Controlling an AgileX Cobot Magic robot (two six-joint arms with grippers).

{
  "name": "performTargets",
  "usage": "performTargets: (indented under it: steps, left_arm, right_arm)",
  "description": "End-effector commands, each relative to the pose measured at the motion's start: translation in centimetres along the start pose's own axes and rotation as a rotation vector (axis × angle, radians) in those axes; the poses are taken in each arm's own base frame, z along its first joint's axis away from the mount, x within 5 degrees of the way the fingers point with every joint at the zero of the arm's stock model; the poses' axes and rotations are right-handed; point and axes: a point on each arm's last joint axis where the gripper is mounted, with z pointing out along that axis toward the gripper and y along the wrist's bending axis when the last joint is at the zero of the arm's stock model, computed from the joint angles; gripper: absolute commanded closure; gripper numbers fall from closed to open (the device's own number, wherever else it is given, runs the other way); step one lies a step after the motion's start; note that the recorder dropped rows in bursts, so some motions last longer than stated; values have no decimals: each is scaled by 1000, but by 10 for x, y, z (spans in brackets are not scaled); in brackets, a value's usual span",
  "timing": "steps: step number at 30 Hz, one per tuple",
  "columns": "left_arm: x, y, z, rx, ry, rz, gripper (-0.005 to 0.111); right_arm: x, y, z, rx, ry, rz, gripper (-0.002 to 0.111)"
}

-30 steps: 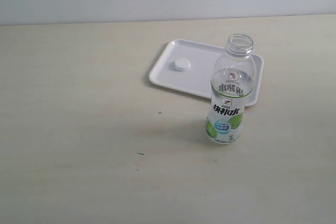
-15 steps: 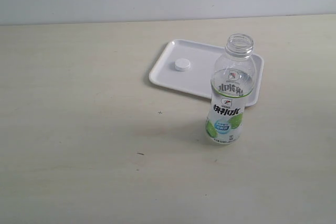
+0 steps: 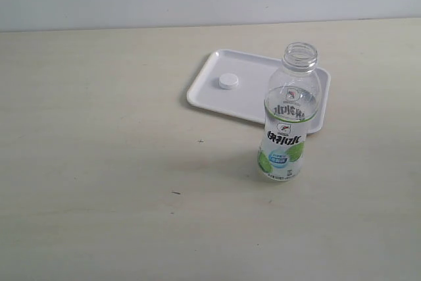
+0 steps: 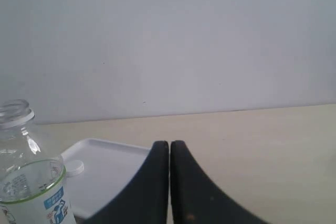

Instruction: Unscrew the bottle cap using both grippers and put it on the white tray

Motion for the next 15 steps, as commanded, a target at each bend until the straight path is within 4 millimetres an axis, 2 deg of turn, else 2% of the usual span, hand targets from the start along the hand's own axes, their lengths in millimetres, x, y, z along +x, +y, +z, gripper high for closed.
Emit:
performTargets:
  steps: [1,3,4,5,7,15]
  left_arm:
    - [0,2,-1,-29,-7,73,107]
    - [12,7,-3,-75,20,154,107]
    - [26,17,-3,-151,49,170,107]
    - [31,21,-3,-190,55,168,107]
    - [31,31,-5,-295,27,151,107]
    - [30,31,-5,-302,29,183,107]
  right_arm:
    - [1,0,0,5,-6,-11,106]
    - [1,0,0,5,-6,-11,106]
    - [1,0,0,5,-6,-11,106]
    - [1,0,0,5,-6,-11,106]
    - [1,0,0,6,-3,-11,106]
    - [1,0,0,5,-3,-4,106]
